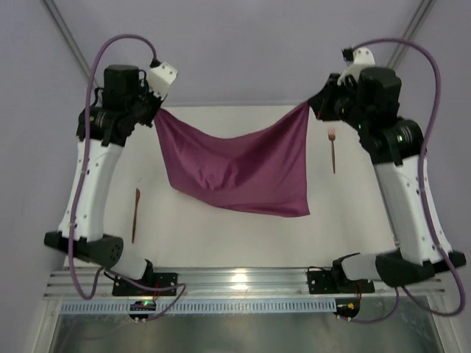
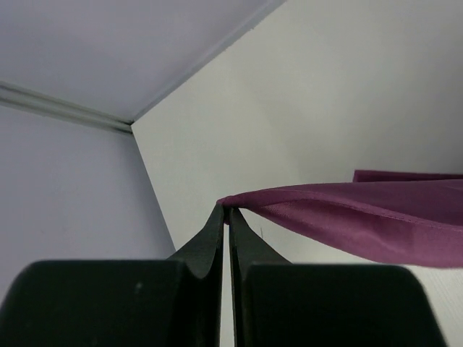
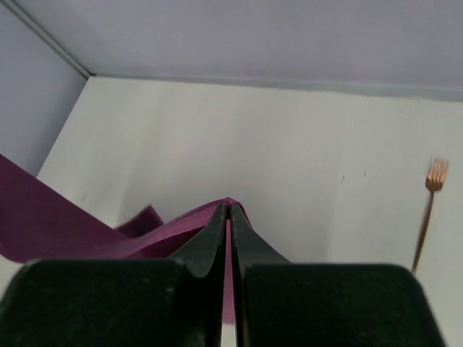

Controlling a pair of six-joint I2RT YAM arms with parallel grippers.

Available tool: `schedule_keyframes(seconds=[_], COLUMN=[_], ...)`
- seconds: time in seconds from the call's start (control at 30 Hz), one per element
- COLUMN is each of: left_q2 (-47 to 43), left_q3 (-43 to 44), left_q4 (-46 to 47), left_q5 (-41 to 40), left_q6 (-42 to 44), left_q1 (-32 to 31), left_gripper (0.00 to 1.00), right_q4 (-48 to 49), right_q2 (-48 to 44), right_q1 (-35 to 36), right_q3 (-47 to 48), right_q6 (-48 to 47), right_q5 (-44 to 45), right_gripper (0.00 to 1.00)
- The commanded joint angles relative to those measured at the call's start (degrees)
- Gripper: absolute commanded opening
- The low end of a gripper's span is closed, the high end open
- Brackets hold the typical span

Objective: Fold the napkin into a case and place the utensils inside
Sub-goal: Flatten out the crumpled napkin at the center of the board.

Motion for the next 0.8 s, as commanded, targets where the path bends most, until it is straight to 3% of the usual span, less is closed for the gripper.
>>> schedule_keyframes(seconds=[0.0, 0.17, 0.33, 0.47, 0.63, 0.73, 0.77], left_q2=[8.1, 21.2, 24.7, 24.5, 22.2, 18.3, 15.9], left_q3=[10.7, 24.6, 29.4, 29.6, 25.6, 15.4, 8.6], left_q4=[7.4, 12.1, 18.5, 17.8, 18.5, 19.3, 19.9], left_q5=[-3.9, -6.6, -4.3, -0.8, 4.2, 9.4, 11.0], left_q6=[-0.4, -1.1, -1.0, 0.3, 1.6, 3.9, 4.6], left_q1=[1.3, 3.4, 5.5, 5.4, 5.4, 5.3, 5.3], left_gripper=[0.0, 0.0, 0.0, 0.0, 0.0, 0.0, 0.0], right_q4=[6.5, 7.4, 16.7, 17.1, 14.6, 15.6, 18.6], right_q2=[13.1, 31.3, 33.9, 34.2, 32.1, 27.8, 23.2], right_q1=[-4.7, -9.1, -14.4, -17.0, -18.0, -18.0, -18.0], right_q3=[14.4, 38.6, 39.8, 42.0, 39.8, 28.7, 18.7], right_q6=[-0.6, 1.6, 7.9, 7.9, 5.5, 4.0, 3.8], right_q5=[-8.2, -9.6, -14.4, -15.0, -15.9, -17.1, -17.4], right_gripper=[0.04, 0.04, 0.04, 0.04, 0.03, 0.04, 0.04])
